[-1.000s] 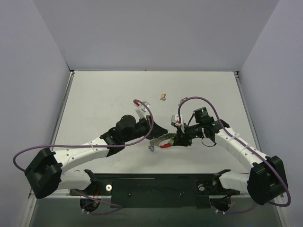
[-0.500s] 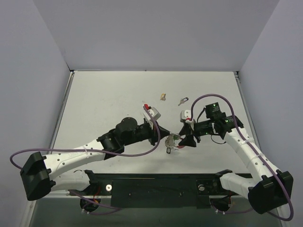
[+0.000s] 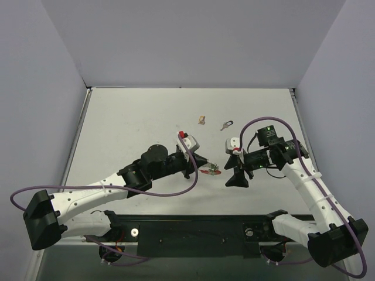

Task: Put the keys on the keyring

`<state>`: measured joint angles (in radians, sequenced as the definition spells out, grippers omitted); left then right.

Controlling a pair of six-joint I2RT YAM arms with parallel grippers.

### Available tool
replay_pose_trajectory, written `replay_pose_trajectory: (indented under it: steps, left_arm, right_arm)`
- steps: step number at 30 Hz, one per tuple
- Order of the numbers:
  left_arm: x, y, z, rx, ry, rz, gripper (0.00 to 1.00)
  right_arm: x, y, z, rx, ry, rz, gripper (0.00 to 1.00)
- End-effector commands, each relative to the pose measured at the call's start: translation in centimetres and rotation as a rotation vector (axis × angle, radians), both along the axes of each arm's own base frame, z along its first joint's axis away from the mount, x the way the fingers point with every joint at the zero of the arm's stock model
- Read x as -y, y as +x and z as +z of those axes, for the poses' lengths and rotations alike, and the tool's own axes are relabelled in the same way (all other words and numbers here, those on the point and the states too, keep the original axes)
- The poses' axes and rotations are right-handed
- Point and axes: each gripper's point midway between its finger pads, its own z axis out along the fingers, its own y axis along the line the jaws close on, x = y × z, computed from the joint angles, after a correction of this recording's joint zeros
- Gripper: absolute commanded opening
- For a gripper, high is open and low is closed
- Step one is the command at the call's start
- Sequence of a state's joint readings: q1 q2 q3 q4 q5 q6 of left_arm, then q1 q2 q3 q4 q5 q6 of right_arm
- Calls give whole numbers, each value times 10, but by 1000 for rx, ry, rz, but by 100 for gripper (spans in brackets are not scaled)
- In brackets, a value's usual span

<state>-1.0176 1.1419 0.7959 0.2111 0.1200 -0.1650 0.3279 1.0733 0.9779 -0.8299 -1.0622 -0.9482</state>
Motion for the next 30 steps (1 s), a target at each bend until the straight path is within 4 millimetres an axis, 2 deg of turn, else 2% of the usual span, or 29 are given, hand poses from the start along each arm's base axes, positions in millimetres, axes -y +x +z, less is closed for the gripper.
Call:
replay_pose_trajectory:
  steps: [1,6,11,13,15,21,22,26,30]
  left_arm:
    - [3,-2,38,118,-63,-45,0]
    - [4,-11,33,133,-69,-100,0]
    - [9,-26,31,133,-130,-160,0]
    - [11,-31,33,139,-157,-177,0]
    - [13,-35,32,137,-171,-192,0]
    - [16,-39,33,134,-200,-204,0]
    - [15,-39,33,128,-204,-200,0]
    - [13,-43,32,123,-234,-199,0]
    - [13,-44,26,106,-244,-197,0]
  right_arm:
    - [1,-11,31,16,16,44,62]
    - [-2,-15,54,27,20,81,61]
    - [-3,-14,66,65,-53,103,60]
    - [-8,-14,72,62,-52,116,56]
    - [-14,-14,75,46,-46,127,41]
    - [-29,-13,65,-14,-66,179,15]
    - [-29,-12,63,-24,-70,177,13]
    - [-30,-6,59,-28,-89,176,12]
    - [-32,-3,61,-33,-87,171,16]
